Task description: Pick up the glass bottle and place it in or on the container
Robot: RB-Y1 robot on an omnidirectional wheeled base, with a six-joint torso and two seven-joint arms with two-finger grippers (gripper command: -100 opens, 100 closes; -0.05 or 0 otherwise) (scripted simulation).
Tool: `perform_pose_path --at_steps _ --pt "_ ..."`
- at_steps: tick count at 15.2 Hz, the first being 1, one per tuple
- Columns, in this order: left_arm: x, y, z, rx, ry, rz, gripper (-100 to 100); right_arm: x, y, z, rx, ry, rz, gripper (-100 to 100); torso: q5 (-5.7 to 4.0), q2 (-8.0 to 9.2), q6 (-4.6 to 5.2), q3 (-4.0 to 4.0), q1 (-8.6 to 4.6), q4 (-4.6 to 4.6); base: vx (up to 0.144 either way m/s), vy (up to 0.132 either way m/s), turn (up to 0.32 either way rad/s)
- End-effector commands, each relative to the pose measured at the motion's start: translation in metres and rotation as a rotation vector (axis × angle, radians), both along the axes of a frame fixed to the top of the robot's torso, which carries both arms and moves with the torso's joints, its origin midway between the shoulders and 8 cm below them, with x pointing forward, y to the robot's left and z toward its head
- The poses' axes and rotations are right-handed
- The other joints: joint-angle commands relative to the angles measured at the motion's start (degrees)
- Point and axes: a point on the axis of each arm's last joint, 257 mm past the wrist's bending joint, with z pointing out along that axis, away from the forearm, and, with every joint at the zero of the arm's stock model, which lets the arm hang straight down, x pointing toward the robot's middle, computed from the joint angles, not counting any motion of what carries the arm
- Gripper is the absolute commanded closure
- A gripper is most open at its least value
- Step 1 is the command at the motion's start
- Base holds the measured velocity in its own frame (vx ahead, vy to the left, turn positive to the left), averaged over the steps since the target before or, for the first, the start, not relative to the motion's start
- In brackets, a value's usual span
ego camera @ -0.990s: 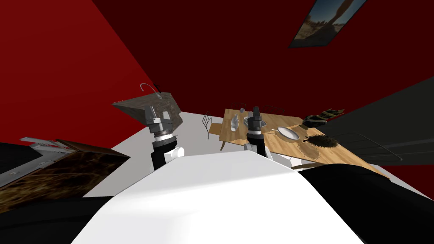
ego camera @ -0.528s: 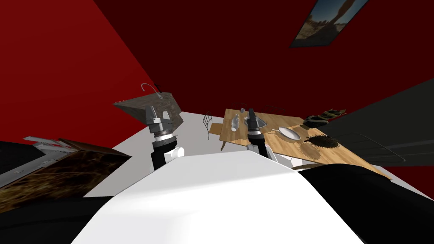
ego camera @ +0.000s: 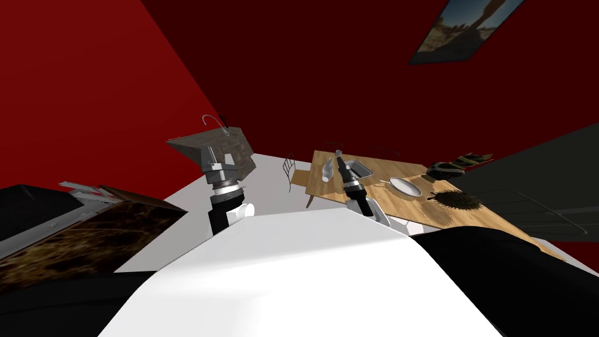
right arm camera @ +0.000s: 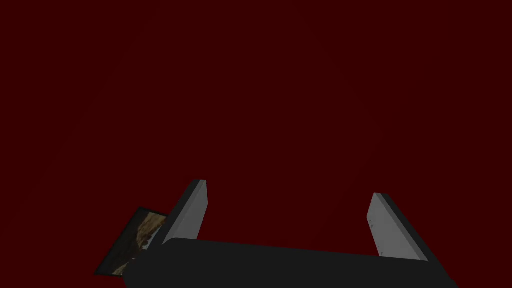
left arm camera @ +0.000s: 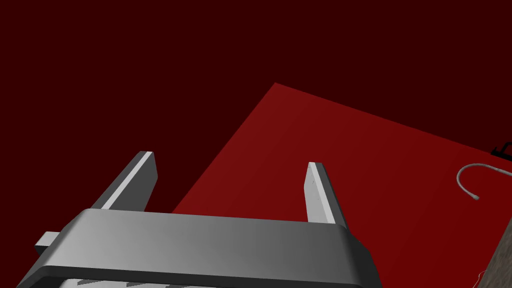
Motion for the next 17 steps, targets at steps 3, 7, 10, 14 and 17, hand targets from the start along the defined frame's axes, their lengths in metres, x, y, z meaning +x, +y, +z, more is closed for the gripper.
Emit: perform_pose_path --at_steps 3,7,10,14,17 --pt "0.0 0.0 0.0 0.0 0.0 0.0 0 0.008 -0.018 -0.033 -0.095 0.083 -0.043 -100 0.0 0.0 -0.01 0.0 0.0 0.0 0.001 0.033 0.082" --pt "0.0 0.0 0.0 0.0 0.0 0.0 0 0.017 -0.047 -0.073 -0.2 0.188 -0.104 -100 0.0 0.0 -0.02 0.0 0.01 0.0 -0.001 0.034 0.115" --pt "0.0 0.0 0.0 0.0 0.0 0.0 0 0.022 -0.082 -0.112 -0.299 0.293 -0.169 -100 0.0 -0.01 -0.01 0.0 0.0 0.0 0.002 0.037 0.14" --pt "0.0 0.0 0.0 0.0 0.0 0.0 0 0.022 -0.109 -0.139 -0.361 0.368 -0.215 -100 0.0 -0.01 -0.01 0.0 0.0 0.0 0.001 0.032 0.124" --pt "0.0 0.0 0.0 0.0 0.0 0.0 0 0.021 -0.137 -0.162 -0.418 0.439 -0.26 -100 -0.01 -0.02 -0.01 -0.01 -0.02 0.0 0.006 0.027 0.13"
